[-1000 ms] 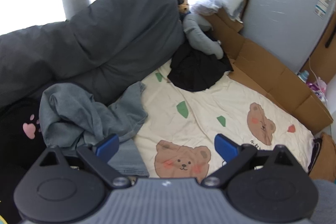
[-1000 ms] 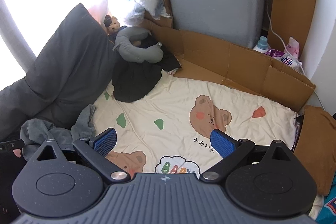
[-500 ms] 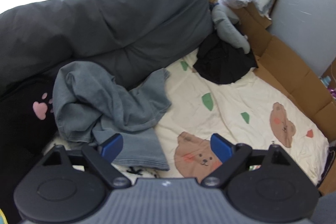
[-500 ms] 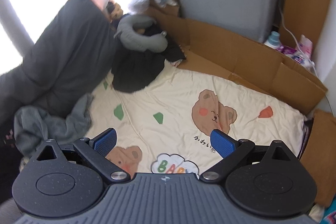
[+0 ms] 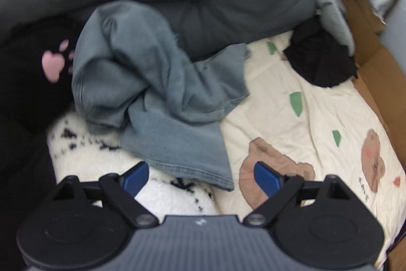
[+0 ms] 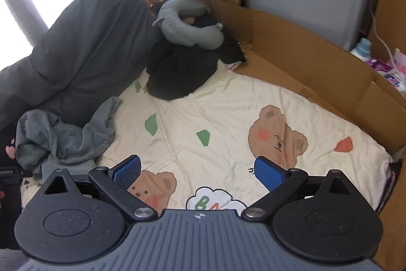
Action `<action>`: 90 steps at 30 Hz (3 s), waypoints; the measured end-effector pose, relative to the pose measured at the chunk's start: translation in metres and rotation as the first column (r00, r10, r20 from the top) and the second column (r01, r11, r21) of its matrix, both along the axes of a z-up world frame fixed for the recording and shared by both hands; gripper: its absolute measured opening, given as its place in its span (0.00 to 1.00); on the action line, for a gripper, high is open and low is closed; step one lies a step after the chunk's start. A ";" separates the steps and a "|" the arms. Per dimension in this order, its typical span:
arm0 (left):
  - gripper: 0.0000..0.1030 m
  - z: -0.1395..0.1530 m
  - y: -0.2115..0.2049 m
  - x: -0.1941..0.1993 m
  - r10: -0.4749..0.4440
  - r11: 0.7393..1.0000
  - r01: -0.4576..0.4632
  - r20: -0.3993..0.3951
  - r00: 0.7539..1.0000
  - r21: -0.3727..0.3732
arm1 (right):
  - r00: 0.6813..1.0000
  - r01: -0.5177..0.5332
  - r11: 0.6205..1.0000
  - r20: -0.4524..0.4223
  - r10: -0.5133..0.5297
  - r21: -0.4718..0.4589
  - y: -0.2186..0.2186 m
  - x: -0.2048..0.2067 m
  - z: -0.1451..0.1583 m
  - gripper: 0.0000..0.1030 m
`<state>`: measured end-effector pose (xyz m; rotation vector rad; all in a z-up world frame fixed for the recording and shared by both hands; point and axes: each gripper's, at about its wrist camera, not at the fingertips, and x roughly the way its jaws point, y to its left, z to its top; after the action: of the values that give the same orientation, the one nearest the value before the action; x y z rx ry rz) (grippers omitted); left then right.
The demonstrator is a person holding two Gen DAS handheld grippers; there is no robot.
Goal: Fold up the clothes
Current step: 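Move both tools toward the crumpled light-blue jeans beside the grey pillow, then close the left gripper on the jeans leg hem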
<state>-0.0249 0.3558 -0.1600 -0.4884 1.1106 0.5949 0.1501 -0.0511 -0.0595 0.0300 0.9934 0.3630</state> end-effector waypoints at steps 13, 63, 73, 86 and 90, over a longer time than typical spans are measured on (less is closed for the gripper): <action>0.83 -0.079 0.018 0.000 0.204 0.970 -0.203 -0.005 0.979 -0.136 | 0.993 -0.116 0.993 -0.016 0.116 0.032 0.027 0.023 -0.051 0.96; 0.03 -0.080 0.017 0.044 0.141 0.985 -0.115 0.212 0.967 -0.128 | 0.983 -0.172 0.983 -0.050 0.175 0.062 0.040 0.030 -0.086 0.95; 0.02 -0.056 -0.004 0.059 0.033 0.995 -0.008 0.256 0.966 -0.097 | 0.975 -0.212 0.974 -0.054 0.216 0.075 0.046 0.024 -0.089 0.95; 0.00 0.004 -0.048 0.089 -0.205 0.965 0.251 0.385 0.900 -0.073 | 0.939 -0.323 0.936 -0.076 0.336 0.143 0.092 0.021 -0.104 0.92; 0.00 -0.003 -0.041 0.085 -0.175 0.970 0.221 0.335 0.926 -0.106 | 0.916 -0.383 0.917 -0.080 0.393 0.110 0.112 0.021 -0.119 0.92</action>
<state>0.0598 0.3151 -0.1625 -0.5662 0.8767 0.2460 0.1708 0.0605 -0.1780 -0.0682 1.0814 0.7801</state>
